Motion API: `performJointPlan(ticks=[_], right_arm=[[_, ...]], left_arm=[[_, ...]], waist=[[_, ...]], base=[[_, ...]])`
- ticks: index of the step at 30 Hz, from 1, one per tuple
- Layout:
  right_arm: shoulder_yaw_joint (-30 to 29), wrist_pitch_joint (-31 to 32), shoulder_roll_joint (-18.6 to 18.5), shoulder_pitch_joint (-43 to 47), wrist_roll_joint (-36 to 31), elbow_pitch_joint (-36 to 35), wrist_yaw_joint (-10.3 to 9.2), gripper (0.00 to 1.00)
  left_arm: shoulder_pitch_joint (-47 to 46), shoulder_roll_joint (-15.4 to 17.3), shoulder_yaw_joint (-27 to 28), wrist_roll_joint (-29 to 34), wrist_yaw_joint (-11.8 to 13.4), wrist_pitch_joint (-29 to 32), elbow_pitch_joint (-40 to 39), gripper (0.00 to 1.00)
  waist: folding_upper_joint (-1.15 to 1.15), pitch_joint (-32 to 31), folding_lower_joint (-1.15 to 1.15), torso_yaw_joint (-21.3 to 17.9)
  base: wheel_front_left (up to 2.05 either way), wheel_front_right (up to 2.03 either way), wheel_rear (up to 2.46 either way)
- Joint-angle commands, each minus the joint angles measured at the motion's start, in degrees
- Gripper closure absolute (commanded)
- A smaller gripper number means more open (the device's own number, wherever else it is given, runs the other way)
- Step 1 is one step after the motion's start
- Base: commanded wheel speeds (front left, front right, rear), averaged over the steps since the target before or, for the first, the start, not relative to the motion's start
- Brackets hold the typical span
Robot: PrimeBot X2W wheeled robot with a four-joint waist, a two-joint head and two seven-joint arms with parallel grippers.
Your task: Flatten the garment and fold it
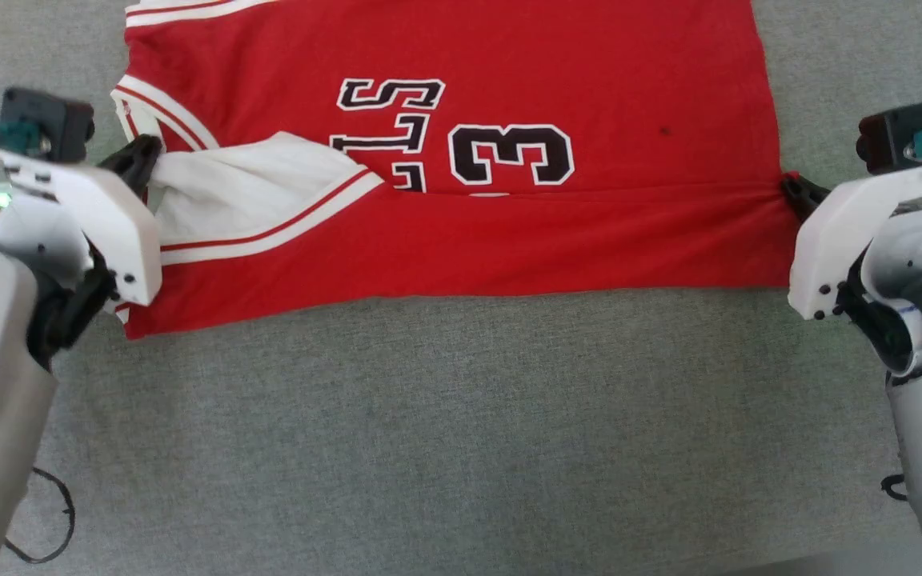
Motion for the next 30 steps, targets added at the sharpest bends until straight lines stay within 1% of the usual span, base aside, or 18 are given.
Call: performJointPlan(ticks=[1,4,5,6,7,8,12,15,19,21,24,28,30], right_arm=[[0.4,2.7,0.0,-0.3,1.4,0.9,-0.12,1.0],[0.0,5.4,-0.1,-0.2,2.7,0.2,-0.12,1.0],[-0.2,5.4,-0.1,0.0,2.9,-0.3,-0.12,0.87],[-0.4,5.2,0.0,0.3,3.1,-0.9,-0.12,0.13],[-0.7,4.9,0.1,0.7,3.3,-1.4,-0.12,0.0],[-1.1,4.2,0.3,1.1,3.4,-2.1,-0.12,0.0],[-2.6,-1.3,1.2,3.7,3.6,-5.1,-0.12,0.0],[-3.9,-7.2,2.3,6.5,3.4,-7.5,-0.12,0.0],[-5.9,-17.5,4.7,11.2,2.8,-10.8,-0.12,0.0],[-6.7,-22.2,6.1,14.1,2.6,-12.0,-0.12,0.0],[-6.7,-28.1,7.9,18.0,2.5,-13.4,-0.12,0.0],[-5.8,-34.0,9.2,21.7,1.8,-14.9,-0.12,0.0],[-5.3,-35.6,9.7,23.2,1.4,-15.5,-0.12,0.0]], left_arm=[[-0.1,0.4,-1.0,-2.2,-0.9,5.1,1.6,1.0],[0.6,0.3,-1.4,-5.9,-1.5,10.9,1.9,1.0],[0.8,0.2,-1.1,-6.7,-1.3,11.6,1.6,1.0],[0.9,0.2,-0.5,-6.7,-0.6,10.8,0.9,0.58],[1.0,0.1,0.0,-6.2,0.4,9.0,0.0,0.03],[1.3,0.1,0.3,-5.3,1.3,7.0,-0.9,0.0],[3.7,-0.7,2.3,-2.2,5.8,-3.5,-4.4,0.0],[7.1,-2.0,3.8,-0.7,9.2,-11.4,-7.6,0.0],[14.0,-4.0,5.7,-0.6,13.3,-18.6,-12.4,0.0],[17.6,-4.6,6.0,-0.4,15.4,-19.9,-14.7,0.0],[22.5,-5.0,6.2,-0.5,18.0,-19.3,-17.1,0.0],[27.5,-4.6,6.4,-1.8,20.9,-14.9,-19.5,0.0],[29.0,-4.2,6.9,-2.5,22.5,-12.3,-20.1,0.0]], waist=[[0.0,-0.2,0.0,-0.1],[0.0,-1.1,0.0,0.1],[0.0,-1.4,0.0,0.2],[0.0,-1.8,0.0,0.3],[0.0,-2.3,0.0,0.4],[0.0,-2.8,0.0,0.5],[0.0,-5.4,0.0,1.1],[0.0,-7.5,0.0,1.5],[0.0,-10.0,0.0,1.7],[0.0,-10.9,0.0,1.8],[0.0,-11.7,0.0,1.3],[0.0,-12.2,0.0,0.3],[0.0,-12.3,0.0,-0.2]], base=[[0.0,0.0,0.0],[0.0,0.0,0.0],[0.0,0.0,0.0],[0.0,0.0,0.0],[0.0,0.0,0.0],[0.0,0.0,0.0],[0.0,0.0,0.0],[0.0,0.0,0.0],[0.0,0.0,0.0],[0.0,0.0,0.0],[0.0,0.0,0.0],[0.0,0.0,0.0],[0.0,0.0,0.0]])
